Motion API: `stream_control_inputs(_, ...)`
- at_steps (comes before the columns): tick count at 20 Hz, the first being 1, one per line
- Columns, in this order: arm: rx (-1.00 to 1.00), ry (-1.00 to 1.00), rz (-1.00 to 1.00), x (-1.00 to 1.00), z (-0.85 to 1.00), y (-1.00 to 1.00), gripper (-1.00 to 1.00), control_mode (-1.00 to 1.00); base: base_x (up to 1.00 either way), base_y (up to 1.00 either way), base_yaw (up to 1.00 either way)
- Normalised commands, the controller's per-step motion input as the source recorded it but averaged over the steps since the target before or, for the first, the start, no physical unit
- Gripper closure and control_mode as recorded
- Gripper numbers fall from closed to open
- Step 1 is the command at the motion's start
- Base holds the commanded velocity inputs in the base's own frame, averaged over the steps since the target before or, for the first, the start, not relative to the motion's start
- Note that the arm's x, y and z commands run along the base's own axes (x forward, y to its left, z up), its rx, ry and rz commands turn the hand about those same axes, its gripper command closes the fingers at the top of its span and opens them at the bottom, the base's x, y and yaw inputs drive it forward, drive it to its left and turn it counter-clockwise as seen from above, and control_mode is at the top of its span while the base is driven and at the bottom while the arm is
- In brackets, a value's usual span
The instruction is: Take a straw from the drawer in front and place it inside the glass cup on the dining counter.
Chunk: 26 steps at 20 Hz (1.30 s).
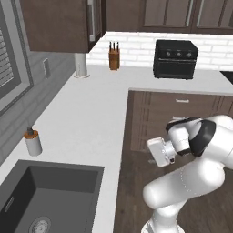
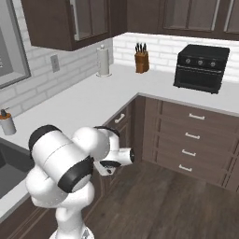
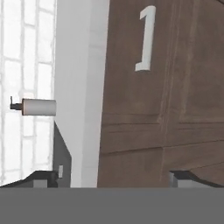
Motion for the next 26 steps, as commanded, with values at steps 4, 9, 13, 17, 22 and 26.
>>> stream_control_inputs(4, 0.14, 0.00, -0.02, 0.17, -0.03, 0.29, -1.00, -1.00, 0.00, 0.00, 0.00)
stream_control_inputs(9, 0.12, 0.00, -0.03, 0.27, 0.00, 0.15, -1.00, -1.00, 0.00, 0.00, 0.00)
stream_control_inputs(13, 0.00, 0.00, -0.03, 0.19, -0.12, 0.13, -1.00, -1.00, 0.00, 0.00, 0.00)
stream_control_inputs(17, -0.02, 0.00, -0.02, 0.09, -0.34, 0.20, -1.00, -1.00, 0.00, 0.00, 0.00)
stream_control_inputs(22, 0.00, -0.02, -0.01, 0.09, -0.34, 0.19, -1.00, -1.00, 0.00, 0.00, 0.00)
stream_control_inputs(26, 0.00, -0.04, -0.02, 0.26, -0.12, 0.13, -1.00, -1.00, 0.00, 0.00, 0.00)
